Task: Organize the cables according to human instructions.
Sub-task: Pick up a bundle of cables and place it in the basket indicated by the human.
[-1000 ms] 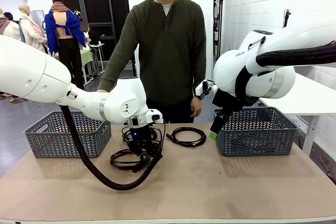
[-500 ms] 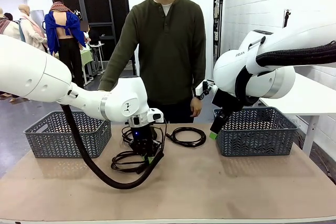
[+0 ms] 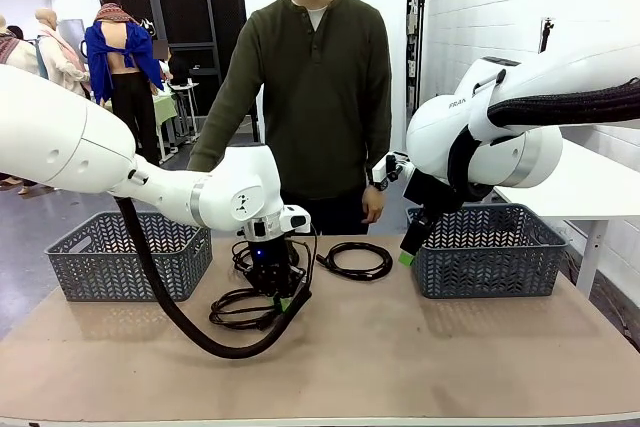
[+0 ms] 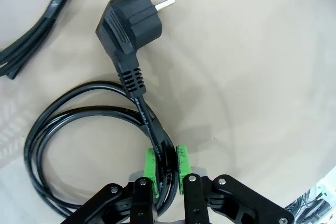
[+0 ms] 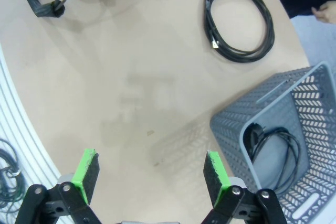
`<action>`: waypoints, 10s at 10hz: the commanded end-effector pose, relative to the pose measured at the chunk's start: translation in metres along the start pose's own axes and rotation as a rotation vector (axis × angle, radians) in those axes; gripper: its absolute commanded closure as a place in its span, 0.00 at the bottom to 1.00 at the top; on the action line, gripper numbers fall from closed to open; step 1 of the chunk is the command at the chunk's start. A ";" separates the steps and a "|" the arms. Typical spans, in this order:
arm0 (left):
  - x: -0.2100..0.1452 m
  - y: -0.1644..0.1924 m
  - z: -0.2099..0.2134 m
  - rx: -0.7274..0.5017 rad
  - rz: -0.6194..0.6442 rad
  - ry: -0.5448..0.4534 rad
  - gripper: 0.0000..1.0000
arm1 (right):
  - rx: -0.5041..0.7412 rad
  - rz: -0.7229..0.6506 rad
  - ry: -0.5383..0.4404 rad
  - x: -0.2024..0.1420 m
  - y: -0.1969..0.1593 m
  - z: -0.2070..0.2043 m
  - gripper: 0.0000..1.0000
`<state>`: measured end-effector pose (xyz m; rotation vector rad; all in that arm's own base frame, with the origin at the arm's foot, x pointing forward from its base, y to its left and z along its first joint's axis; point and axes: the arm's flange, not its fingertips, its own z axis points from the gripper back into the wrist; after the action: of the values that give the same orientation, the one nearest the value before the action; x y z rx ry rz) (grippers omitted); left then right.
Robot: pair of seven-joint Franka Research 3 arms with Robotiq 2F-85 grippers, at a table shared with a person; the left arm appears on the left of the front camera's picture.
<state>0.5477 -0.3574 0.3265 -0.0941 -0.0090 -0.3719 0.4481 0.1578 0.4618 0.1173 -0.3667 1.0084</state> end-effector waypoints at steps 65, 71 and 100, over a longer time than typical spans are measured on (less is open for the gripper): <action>-0.040 0.329 0.168 0.225 -1.011 -0.109 0.58 | -0.002 -0.004 0.001 -0.001 0.000 -0.001 0.00; -0.039 0.327 0.178 0.210 -0.974 -0.119 0.00 | -0.002 -0.004 0.001 -0.001 0.000 -0.001 0.00; -0.110 0.182 0.184 0.062 -1.012 -0.368 0.00 | -0.002 -0.004 0.001 -0.001 0.000 -0.001 0.00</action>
<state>0.5119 -0.1326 0.4866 -0.0823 -0.4444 -1.3630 0.4484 0.1574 0.4618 0.1176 -0.3667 1.0076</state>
